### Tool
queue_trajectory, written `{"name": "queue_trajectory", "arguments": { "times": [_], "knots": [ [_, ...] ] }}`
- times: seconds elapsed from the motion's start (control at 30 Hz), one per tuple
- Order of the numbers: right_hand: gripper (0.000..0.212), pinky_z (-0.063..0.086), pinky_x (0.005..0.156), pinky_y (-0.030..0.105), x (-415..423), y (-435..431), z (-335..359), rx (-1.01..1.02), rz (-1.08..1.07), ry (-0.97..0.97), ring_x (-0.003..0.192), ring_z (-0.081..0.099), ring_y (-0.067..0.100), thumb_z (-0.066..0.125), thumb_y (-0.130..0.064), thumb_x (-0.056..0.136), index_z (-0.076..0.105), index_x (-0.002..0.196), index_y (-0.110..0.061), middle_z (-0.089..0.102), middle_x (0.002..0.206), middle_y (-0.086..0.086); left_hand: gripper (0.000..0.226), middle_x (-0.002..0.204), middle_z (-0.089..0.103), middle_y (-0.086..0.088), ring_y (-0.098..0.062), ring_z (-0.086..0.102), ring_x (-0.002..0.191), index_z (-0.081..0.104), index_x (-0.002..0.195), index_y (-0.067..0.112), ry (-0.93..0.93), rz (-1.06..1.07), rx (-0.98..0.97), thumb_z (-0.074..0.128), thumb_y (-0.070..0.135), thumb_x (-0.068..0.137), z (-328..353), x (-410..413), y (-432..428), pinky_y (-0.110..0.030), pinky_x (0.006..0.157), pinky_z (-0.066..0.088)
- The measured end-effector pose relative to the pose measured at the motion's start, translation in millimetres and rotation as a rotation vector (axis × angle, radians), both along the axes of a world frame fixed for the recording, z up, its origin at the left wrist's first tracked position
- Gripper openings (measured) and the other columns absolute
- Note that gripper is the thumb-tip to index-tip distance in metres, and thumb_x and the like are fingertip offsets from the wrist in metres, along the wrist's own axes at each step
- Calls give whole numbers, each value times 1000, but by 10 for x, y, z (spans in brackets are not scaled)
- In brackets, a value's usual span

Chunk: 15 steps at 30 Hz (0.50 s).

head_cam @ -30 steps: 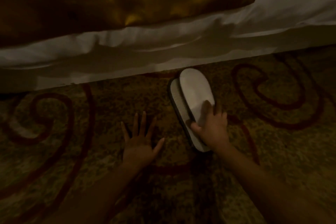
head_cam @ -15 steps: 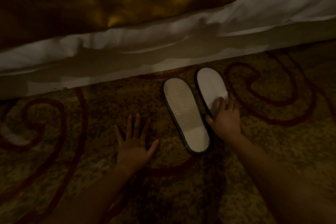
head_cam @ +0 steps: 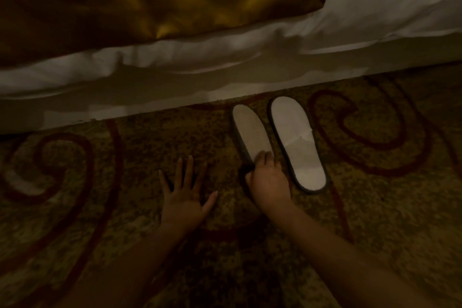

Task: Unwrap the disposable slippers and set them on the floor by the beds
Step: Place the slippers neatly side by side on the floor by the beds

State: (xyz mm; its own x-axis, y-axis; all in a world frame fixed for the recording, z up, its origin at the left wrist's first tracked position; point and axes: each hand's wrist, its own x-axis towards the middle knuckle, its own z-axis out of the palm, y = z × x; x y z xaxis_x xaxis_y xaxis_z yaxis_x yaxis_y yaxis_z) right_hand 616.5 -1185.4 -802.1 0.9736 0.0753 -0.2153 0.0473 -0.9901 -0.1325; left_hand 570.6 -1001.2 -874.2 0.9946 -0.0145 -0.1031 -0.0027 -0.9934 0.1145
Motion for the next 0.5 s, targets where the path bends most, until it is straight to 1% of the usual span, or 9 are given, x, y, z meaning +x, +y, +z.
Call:
{"name": "queue_trajectory", "arguments": {
  "times": [0.03,0.1,0.17,0.2,0.27,0.33,0.37,0.43,0.5],
  "knots": [
    [54,39,100,33,1,-13,29,25,-15,-42,123,45,30,37,-25,95,26,142,0,39,143,20,75,158,10,-7,-28,6,145,8,146,33,-2,1,4,4,71,82,-2,0,1,-64,110,-2],
    [37,46,79,25,8,-45,113,98,-70,-137,103,58,23,36,-20,97,42,130,-3,55,125,14,75,158,10,-7,-27,5,145,7,147,33,-10,-3,7,6,71,83,1,-1,4,-63,110,-4],
    [23,41,61,23,8,-61,186,243,-158,-209,78,60,19,38,-19,98,53,106,-4,64,99,12,75,158,8,-6,-27,4,145,6,147,33,-8,0,9,6,71,82,-3,2,0,-62,110,-6],
    [20,41,59,25,-4,-54,208,356,-214,-223,69,56,18,40,-19,97,53,97,-4,64,89,12,75,158,6,-6,-27,4,145,5,147,34,-7,5,8,5,72,82,-4,0,-1,-62,110,-7],
    [20,49,65,31,-28,-38,206,592,-335,-162,70,55,18,41,-18,97,53,94,-3,62,86,14,76,158,-1,-4,-26,-1,145,2,146,35,0,13,6,2,73,80,-12,-2,-1,-61,110,-11],
    [22,50,80,34,-37,-63,146,739,-457,9,85,58,23,41,-18,96,54,100,0,62,97,15,78,157,-9,-2,-24,-8,145,-4,145,36,10,17,12,-4,74,77,-17,-3,2,-59,110,-15],
    [24,48,81,32,-41,-93,98,744,-489,81,90,58,24,42,-18,96,54,103,1,61,102,16,79,156,-14,-1,-24,-12,145,-8,144,37,14,19,18,-8,75,75,-15,-1,4,-59,109,-17],
    [27,43,76,27,-60,-152,12,655,-498,150,94,57,24,43,-20,97,52,108,2,60,108,17,79,155,-20,1,-23,-18,143,-16,142,39,29,19,30,-14,76,71,-5,4,5,-57,108,-23],
    [30,44,79,30,-82,-200,-62,457,-455,82,98,56,28,44,-26,96,51,108,1,58,112,19,79,154,-23,0,-23,-20,143,-19,140,39,41,16,28,-16,76,70,8,4,5,-55,106,-26]
  ]
}}
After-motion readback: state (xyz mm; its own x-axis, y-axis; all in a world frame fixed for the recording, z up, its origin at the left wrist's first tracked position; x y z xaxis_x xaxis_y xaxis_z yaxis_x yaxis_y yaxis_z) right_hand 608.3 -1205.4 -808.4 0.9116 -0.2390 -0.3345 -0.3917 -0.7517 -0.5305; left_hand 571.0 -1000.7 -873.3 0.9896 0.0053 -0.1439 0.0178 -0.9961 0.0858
